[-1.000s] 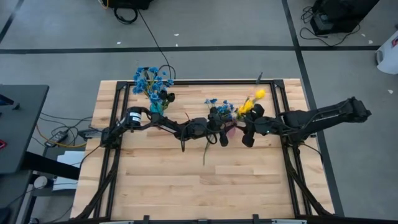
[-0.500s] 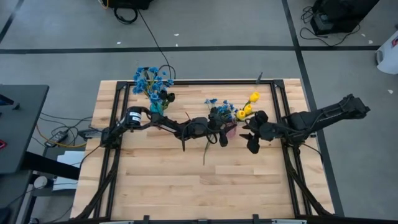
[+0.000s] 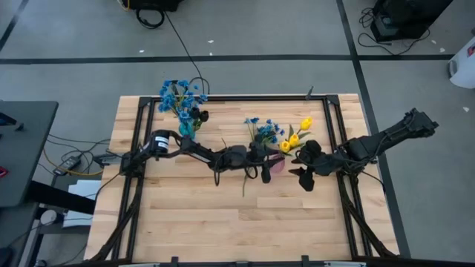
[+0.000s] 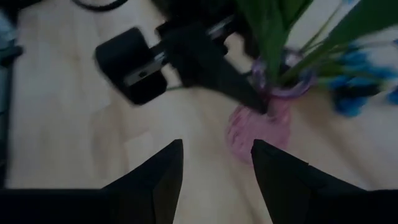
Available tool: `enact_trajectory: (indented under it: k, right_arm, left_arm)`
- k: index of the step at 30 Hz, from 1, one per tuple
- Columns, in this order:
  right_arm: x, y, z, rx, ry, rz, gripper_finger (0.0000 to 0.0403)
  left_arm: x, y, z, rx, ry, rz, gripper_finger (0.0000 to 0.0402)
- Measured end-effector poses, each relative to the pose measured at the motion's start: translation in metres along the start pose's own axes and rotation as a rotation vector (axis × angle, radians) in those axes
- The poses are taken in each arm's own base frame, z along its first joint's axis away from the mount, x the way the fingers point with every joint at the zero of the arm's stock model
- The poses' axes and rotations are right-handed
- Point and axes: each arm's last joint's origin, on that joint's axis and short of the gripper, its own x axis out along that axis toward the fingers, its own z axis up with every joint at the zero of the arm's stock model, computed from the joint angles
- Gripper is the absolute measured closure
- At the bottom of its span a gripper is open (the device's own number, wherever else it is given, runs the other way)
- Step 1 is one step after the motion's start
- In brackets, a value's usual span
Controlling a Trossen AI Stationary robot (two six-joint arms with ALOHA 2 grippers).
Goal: Sort flowers into vase by color
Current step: Put the black flower into the red vase
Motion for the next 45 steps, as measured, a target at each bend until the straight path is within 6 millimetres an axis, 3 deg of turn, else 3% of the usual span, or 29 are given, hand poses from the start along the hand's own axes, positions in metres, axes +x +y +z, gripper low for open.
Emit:
enact_trajectory:
  k: [8,19,31,40,45]
  right_arm:
    - [-0.003,0.008,-0.007,0.017,0.104,0.127,0.0200]
    - [-0.005,0.012,-0.010,0.070,0.121,0.151,0.0202]
    - [-0.008,0.016,-0.013,0.051,0.074,0.130,0.0202]
    - [-0.008,0.017,-0.013,0.071,0.088,0.147,0.0202]
    - [-0.012,0.019,-0.015,0.060,0.091,0.171,0.0202]
  left_arm:
    - [-0.003,-0.016,0.001,-0.006,-0.019,-0.019,0.0279]
    - [0.021,-0.018,-0.022,-0.023,-0.065,0.009,0.0279]
    - [0.023,-0.014,-0.028,-0.004,0.007,0.031,0.0276]
    - [0.021,-0.016,-0.029,0.033,0.060,0.023,0.0203]
    - [0.012,-0.015,-0.015,0.038,0.078,0.006,0.0153]
